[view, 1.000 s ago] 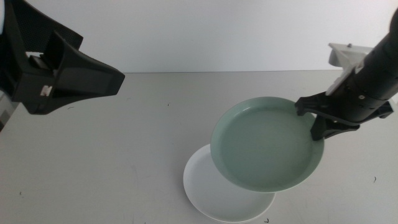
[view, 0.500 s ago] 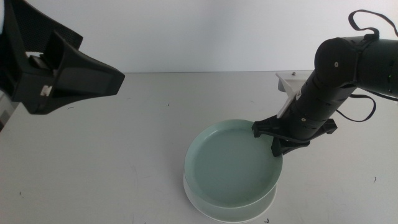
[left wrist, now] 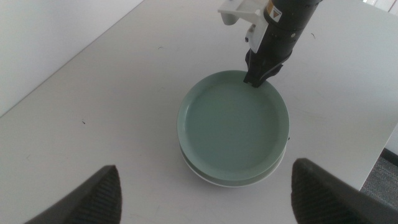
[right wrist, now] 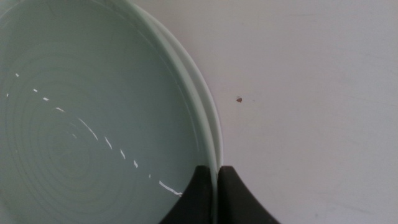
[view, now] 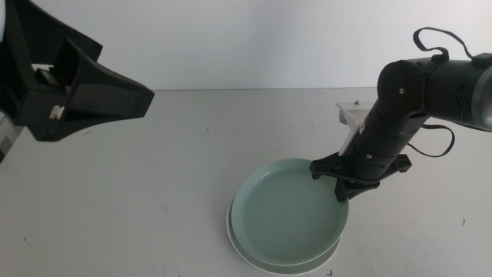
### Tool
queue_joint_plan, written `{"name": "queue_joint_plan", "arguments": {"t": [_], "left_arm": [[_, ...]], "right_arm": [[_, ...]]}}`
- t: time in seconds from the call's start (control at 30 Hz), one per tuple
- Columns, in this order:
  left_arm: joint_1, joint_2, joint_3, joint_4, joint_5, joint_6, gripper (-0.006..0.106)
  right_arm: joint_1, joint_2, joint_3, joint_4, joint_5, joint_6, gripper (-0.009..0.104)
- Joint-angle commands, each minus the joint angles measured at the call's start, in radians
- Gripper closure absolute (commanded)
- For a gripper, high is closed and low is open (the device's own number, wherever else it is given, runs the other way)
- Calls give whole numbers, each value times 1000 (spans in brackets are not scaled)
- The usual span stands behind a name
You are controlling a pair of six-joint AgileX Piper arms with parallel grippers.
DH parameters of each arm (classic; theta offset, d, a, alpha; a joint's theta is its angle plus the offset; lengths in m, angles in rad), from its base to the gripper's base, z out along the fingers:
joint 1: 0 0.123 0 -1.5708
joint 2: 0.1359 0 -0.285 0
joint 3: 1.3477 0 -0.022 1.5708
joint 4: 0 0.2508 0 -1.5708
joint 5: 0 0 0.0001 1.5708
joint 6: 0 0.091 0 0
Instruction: Stack the three bowls on top of each other.
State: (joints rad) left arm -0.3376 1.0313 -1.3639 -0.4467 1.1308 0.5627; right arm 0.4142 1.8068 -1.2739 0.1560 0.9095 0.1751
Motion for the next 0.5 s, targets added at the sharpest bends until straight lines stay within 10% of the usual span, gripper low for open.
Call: {"name": "queue_joint_plan", "arguments": {"t": [0.0, 0.47], "left_arm": [[0, -14, -29, -33, -48, -7, 2], [0, -14, -29, -33, -48, -7, 2]], "right_arm": [[1, -33, -31, -2, -16, -7, 95], [1, -29, -31, -5, 12, -26, 69]]}}
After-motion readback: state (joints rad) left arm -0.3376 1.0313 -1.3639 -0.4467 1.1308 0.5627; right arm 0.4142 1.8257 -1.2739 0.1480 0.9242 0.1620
